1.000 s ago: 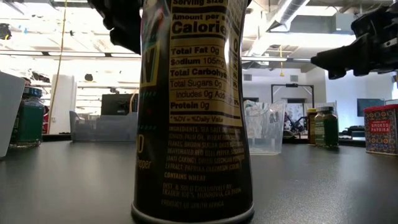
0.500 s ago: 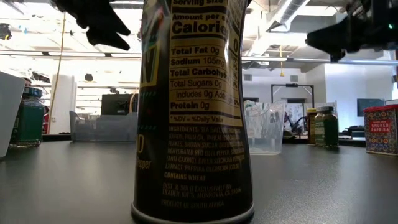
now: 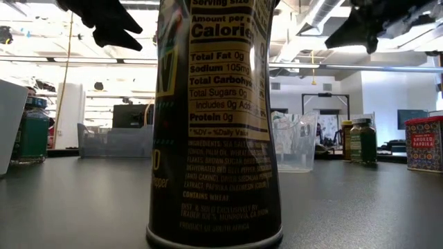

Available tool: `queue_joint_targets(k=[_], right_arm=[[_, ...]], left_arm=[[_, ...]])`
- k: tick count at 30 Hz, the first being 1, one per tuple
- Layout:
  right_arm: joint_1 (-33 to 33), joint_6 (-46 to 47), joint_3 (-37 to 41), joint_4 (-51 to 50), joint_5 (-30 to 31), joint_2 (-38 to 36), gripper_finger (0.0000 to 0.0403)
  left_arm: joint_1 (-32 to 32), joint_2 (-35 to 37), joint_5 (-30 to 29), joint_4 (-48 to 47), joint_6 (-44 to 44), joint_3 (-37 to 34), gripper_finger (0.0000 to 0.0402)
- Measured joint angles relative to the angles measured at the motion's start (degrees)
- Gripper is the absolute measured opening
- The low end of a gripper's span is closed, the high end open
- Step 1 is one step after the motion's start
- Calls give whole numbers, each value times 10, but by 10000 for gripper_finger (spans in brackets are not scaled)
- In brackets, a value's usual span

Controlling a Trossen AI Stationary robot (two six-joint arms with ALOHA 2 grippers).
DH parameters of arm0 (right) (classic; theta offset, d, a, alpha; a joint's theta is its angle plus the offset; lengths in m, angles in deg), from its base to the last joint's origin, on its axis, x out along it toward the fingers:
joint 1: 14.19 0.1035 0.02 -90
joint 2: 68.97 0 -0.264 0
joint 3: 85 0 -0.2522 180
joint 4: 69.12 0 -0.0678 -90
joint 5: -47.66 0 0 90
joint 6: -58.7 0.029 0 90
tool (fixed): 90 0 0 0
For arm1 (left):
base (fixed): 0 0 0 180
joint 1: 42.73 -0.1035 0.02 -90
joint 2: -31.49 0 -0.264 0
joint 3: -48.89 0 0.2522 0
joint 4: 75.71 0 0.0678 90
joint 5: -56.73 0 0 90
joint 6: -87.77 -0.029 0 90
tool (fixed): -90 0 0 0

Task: Sort spices by type
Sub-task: Put the green seasoning bottle into the black bin

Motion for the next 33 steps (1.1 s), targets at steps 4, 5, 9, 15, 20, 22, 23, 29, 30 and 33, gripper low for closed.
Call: queue_joint_targets(k=[4,5,9,15,20,22,23,29,30,33], right_arm=[[-4,174,-55,-106,0,61,51],[-6,210,-65,-132,0,72,48],[-6,351,-88,-256,-2,112,31],[0,452,-89,-347,-40,138,22],[11,447,-89,-344,-45,138,37],[11,442,-89,-345,-45,136,37],[11,430,-89,-345,-45,135,36],[5,355,-89,-342,-45,134,27],[5,343,-89,-342,-44,135,27],[1,311,-89,-342,-44,136,28]], left_arm=[[0,-5,-2,4,-18,0,291],[-1,-6,-5,3,-19,0,291],[-14,-2,-8,-2,-29,0,291],[-39,-2,-8,-1,-60,0,297],[-55,-6,-7,1,-48,0,343],[-58,-10,-7,0,-24,0,364],[-58,-11,-7,1,-12,0,371],[-58,-16,-6,2,77,0,379],[-58,-18,-6,8,105,0,379],[-58,-21,-5,31,175,0,379]])
